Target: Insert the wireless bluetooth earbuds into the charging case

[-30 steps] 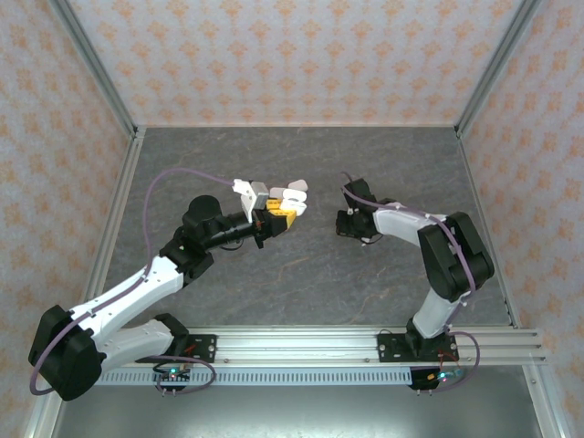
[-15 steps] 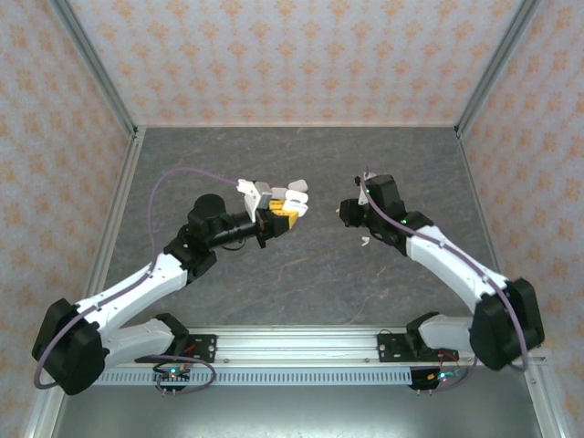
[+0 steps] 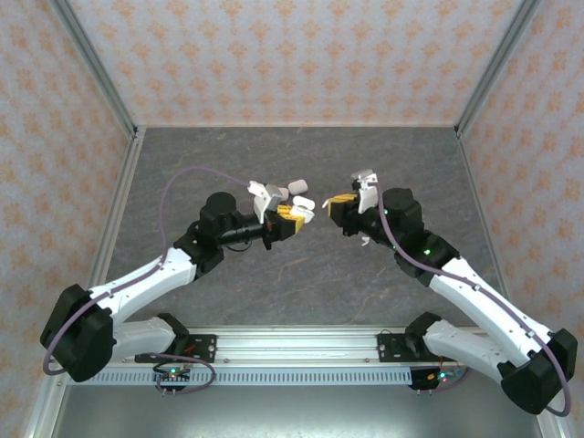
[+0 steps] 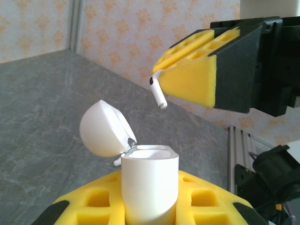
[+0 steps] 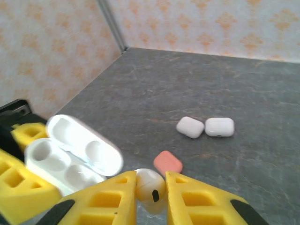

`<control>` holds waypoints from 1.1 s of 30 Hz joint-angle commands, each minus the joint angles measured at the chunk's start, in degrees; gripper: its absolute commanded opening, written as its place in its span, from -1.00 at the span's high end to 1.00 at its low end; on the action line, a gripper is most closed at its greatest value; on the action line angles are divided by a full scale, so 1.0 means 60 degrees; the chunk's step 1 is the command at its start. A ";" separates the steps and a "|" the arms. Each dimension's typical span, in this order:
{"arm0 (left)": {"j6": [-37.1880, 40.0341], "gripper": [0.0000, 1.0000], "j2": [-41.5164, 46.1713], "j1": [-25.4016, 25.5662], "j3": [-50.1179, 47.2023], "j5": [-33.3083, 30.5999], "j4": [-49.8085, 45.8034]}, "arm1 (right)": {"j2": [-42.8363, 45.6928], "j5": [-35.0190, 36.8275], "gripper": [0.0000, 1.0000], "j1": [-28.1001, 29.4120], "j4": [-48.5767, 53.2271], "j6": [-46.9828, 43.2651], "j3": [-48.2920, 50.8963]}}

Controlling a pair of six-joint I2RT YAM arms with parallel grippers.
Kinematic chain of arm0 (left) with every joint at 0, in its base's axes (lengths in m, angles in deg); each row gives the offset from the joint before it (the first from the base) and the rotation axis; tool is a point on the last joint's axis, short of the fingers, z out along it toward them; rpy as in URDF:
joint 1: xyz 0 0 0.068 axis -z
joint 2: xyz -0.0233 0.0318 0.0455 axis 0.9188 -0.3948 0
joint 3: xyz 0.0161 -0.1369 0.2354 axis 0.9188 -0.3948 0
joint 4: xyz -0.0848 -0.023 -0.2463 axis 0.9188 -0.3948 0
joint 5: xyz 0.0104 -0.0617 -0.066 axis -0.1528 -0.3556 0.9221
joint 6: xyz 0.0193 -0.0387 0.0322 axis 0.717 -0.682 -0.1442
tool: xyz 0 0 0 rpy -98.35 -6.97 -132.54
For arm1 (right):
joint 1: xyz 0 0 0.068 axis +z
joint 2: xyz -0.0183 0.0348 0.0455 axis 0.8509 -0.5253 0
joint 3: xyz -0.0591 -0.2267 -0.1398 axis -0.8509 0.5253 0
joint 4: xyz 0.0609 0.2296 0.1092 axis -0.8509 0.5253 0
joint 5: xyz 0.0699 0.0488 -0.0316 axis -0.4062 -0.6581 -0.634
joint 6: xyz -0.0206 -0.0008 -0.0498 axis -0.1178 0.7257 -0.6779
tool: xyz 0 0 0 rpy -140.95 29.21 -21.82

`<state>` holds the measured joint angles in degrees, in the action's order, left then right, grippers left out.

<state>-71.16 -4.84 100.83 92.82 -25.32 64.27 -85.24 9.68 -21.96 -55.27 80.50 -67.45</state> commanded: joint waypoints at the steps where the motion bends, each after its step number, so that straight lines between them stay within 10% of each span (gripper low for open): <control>1: 0.0167 1.00 -0.0029 0.0170 0.0541 0.0440 0.0086 | 0.0072 0.0365 0.61 0.0492 -0.0217 -0.0809 -0.0611; 33: 0.0418 1.00 -0.0128 0.0354 0.0805 0.0644 -0.0171 | -0.0625 -0.0492 0.61 0.1162 -0.0236 -0.1273 -0.1262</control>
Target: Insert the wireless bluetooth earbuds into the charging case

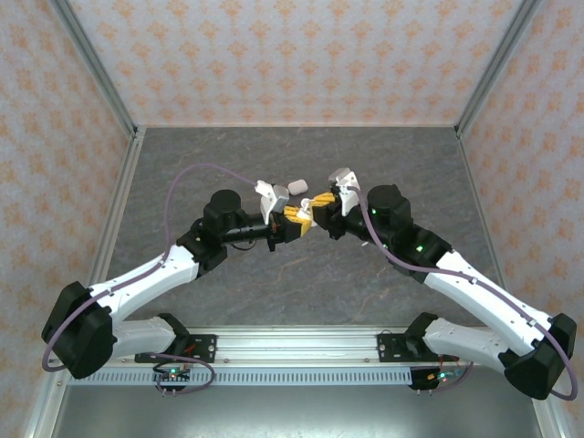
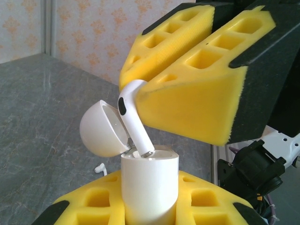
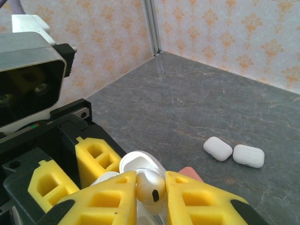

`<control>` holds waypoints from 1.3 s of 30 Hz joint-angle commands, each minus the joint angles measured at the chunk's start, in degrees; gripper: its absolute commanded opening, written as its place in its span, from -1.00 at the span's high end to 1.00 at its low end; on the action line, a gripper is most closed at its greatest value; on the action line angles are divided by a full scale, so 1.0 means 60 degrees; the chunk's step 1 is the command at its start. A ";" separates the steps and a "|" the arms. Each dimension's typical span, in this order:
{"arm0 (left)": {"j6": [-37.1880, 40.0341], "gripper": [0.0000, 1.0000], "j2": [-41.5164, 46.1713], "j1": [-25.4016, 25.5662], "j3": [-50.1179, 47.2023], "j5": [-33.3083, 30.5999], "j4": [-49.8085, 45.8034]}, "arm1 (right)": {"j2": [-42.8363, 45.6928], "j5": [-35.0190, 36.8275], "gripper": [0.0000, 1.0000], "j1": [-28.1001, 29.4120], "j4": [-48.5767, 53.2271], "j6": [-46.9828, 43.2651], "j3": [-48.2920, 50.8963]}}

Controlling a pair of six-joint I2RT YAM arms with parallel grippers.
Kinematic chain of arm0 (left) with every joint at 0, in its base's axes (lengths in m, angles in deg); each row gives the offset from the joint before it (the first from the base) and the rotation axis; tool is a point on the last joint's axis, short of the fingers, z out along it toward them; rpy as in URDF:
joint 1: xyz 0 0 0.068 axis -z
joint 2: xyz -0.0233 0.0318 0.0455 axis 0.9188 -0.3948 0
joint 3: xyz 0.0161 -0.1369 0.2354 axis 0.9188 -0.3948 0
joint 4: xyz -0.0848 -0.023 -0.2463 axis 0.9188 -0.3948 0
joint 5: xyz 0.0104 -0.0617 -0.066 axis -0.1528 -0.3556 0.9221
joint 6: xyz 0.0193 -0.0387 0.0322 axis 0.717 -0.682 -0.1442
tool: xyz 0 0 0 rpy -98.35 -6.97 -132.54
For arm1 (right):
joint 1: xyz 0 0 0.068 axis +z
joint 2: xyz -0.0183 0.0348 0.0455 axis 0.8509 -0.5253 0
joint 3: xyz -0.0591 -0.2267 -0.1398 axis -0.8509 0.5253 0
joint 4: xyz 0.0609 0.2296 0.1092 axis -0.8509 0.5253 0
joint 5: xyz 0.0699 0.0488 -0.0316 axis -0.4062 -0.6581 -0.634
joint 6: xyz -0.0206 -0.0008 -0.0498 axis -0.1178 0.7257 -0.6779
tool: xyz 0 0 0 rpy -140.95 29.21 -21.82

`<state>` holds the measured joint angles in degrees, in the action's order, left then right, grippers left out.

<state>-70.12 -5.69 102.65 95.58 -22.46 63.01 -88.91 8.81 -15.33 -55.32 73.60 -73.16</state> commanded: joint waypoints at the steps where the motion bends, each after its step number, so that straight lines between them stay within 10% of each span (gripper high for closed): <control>1: 0.0260 1.00 0.0025 0.0052 0.0332 0.0167 0.0036 | -0.0032 -0.0430 0.61 0.0058 -0.0210 -0.0127 -0.0312; 19: 0.0280 1.00 0.0154 0.0052 0.0238 0.0138 0.0054 | -0.0224 -0.1274 0.51 0.0068 0.0512 0.0001 -0.0473; 39: 0.0080 1.00 0.0781 0.0052 -0.0425 -0.0319 0.0890 | 0.0304 -0.0104 -0.34 -0.1138 0.1893 0.2014 -0.1930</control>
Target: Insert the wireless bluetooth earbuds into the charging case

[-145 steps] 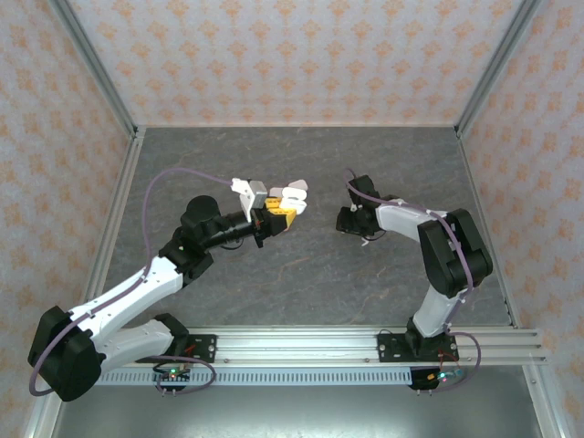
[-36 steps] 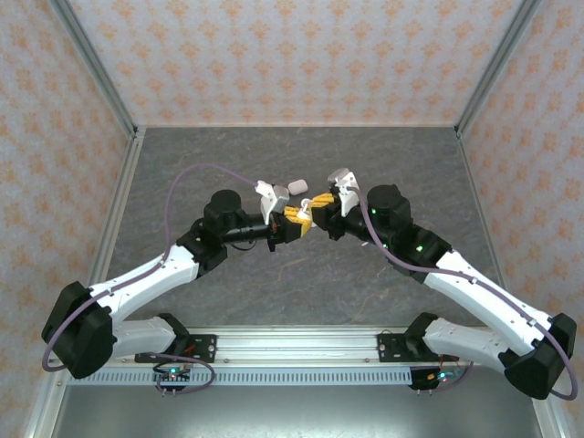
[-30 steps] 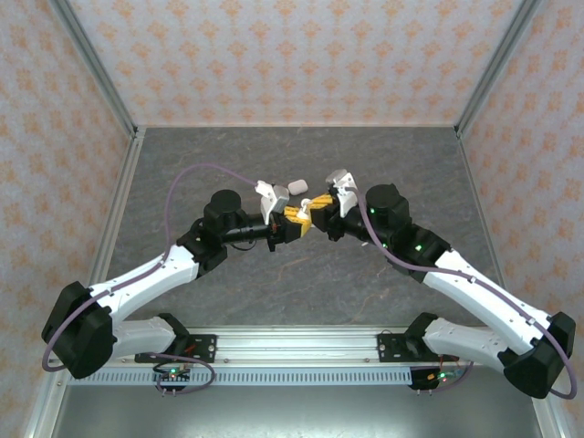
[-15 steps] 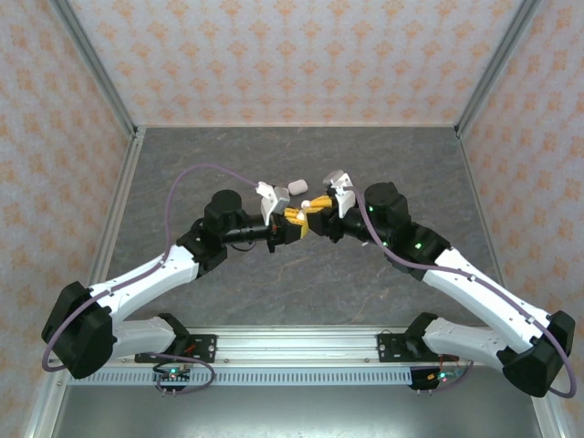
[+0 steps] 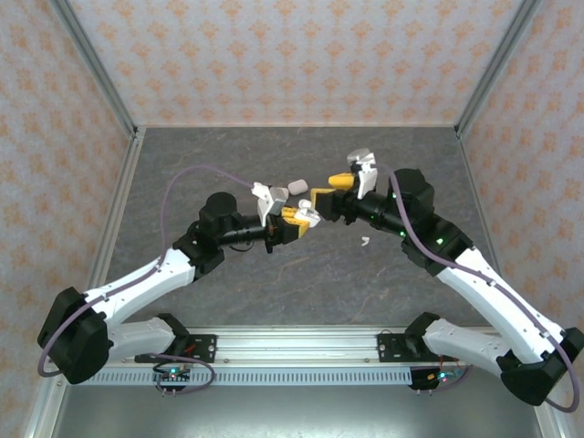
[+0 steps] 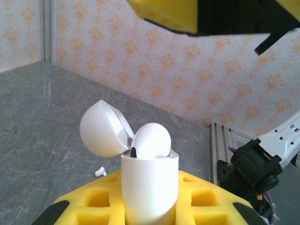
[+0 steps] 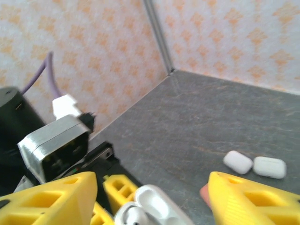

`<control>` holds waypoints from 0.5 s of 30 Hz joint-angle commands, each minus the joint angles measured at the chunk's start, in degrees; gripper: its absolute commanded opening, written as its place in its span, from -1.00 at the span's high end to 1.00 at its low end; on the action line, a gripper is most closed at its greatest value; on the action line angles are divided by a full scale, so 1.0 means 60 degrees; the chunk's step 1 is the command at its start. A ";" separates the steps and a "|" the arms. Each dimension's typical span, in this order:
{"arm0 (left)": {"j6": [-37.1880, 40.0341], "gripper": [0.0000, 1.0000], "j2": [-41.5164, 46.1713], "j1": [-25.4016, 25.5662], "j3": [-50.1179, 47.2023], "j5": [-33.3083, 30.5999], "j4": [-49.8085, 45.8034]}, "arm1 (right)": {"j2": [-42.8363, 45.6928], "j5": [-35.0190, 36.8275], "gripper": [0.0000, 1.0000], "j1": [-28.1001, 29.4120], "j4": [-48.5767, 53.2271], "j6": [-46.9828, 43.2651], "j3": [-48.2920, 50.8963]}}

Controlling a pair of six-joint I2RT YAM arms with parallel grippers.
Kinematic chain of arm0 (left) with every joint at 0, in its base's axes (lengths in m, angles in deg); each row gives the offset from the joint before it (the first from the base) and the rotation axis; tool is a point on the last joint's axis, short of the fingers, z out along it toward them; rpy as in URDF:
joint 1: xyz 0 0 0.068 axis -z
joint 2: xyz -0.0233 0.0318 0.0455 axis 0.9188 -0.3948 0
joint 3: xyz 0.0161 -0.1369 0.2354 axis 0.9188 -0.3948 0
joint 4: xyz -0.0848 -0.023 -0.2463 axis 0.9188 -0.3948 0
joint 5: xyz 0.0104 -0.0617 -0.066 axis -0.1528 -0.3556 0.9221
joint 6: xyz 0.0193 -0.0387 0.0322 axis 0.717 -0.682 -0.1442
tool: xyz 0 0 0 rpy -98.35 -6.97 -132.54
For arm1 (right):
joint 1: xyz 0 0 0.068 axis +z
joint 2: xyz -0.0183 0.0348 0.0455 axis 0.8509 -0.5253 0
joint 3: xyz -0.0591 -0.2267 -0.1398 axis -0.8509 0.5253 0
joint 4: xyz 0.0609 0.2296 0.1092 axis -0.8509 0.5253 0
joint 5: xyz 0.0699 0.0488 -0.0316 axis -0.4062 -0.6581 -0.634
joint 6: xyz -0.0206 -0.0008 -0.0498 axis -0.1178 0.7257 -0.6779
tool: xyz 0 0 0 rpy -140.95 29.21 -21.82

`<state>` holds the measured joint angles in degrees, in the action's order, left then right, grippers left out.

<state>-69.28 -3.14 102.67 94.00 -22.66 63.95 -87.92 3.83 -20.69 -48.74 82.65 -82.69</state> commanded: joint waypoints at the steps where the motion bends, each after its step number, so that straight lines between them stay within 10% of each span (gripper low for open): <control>1: -0.0082 1.00 0.0421 0.0050 -0.0225 -0.0360 0.0817 | 0.0126 0.0896 -0.37 -0.0377 0.1070 0.0581 -0.0350; 15: 0.0070 1.00 0.1209 0.0050 -0.0738 -0.1379 0.0953 | -0.0994 0.2053 -0.39 -0.2741 0.3640 0.1516 0.1057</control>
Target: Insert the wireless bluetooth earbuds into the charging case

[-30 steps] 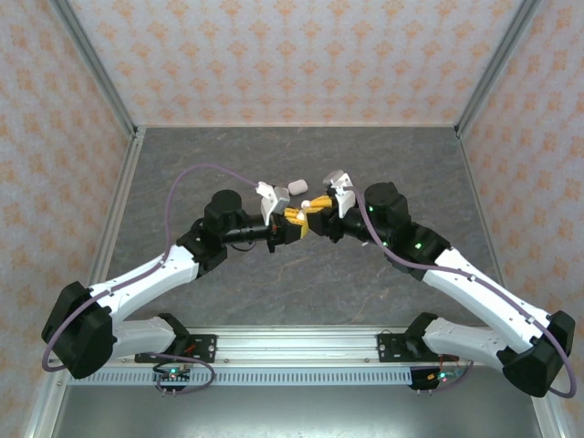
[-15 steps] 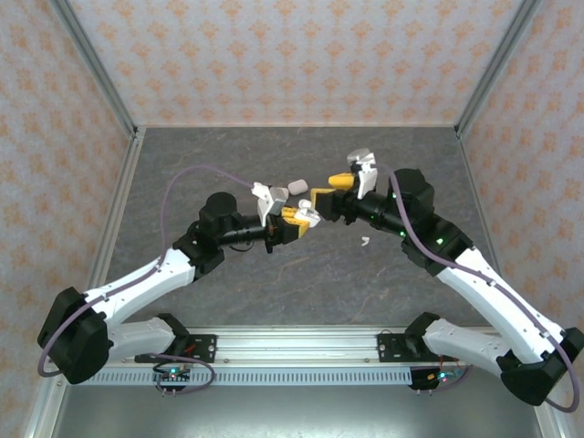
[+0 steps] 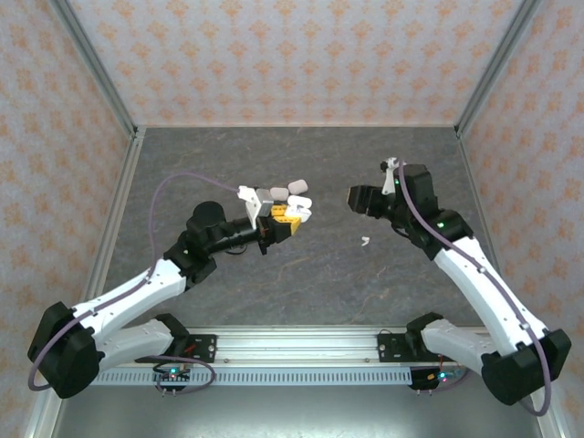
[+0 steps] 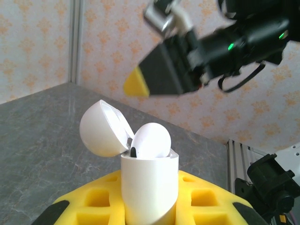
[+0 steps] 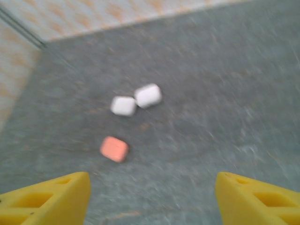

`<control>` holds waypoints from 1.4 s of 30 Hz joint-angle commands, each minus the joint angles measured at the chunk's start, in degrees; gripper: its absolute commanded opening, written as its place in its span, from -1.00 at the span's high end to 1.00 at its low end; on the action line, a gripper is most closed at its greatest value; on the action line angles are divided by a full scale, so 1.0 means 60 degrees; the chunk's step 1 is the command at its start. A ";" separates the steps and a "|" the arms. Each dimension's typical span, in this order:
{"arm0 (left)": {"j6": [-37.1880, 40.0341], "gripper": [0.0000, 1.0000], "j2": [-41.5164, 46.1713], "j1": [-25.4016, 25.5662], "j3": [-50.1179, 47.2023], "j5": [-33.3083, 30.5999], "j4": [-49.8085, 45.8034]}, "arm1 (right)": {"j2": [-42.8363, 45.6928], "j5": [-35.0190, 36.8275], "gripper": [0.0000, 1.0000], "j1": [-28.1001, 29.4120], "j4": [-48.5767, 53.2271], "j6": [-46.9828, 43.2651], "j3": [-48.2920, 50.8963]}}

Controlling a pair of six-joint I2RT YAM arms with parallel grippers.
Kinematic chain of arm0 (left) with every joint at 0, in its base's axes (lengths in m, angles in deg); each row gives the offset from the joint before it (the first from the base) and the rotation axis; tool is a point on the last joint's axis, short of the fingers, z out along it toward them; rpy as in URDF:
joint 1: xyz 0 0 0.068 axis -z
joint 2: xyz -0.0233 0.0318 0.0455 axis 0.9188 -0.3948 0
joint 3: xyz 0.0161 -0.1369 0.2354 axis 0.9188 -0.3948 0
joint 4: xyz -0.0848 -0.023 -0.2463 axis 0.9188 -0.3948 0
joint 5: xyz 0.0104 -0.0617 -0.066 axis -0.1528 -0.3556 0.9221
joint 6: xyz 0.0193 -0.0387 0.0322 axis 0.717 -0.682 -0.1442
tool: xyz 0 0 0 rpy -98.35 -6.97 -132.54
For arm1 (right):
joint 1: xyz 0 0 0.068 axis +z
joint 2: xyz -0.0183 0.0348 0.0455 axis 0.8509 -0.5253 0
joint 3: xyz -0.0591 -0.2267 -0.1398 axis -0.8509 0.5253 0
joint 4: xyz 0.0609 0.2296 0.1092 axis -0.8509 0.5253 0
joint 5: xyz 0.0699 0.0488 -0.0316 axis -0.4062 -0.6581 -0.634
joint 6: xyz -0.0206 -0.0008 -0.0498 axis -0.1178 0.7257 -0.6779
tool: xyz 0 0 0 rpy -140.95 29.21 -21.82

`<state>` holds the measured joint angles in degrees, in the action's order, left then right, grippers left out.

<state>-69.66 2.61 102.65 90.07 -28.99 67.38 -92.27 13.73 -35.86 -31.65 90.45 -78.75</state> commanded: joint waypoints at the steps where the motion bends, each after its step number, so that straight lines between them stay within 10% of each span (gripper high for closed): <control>1: 0.0145 1.00 0.0280 0.0052 -0.0083 -0.0340 0.0346 | -0.0419 0.0345 -0.37 -0.0315 0.0716 0.0231 0.0591; 22: 0.0436 1.00 0.0341 0.0064 -0.0002 -0.0445 -0.0183 | -0.5582 0.1321 0.02 -0.0682 0.1353 -0.0502 -0.0191; 42: 0.0534 1.00 0.0326 0.0054 0.0014 -0.0524 -0.0472 | -0.6562 0.0854 0.29 -0.0689 0.1231 -0.0595 -0.0477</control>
<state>-67.58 3.49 102.67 90.07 -31.16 64.30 -131.07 18.67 -39.64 -25.26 87.74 -79.95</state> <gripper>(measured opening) 0.192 0.361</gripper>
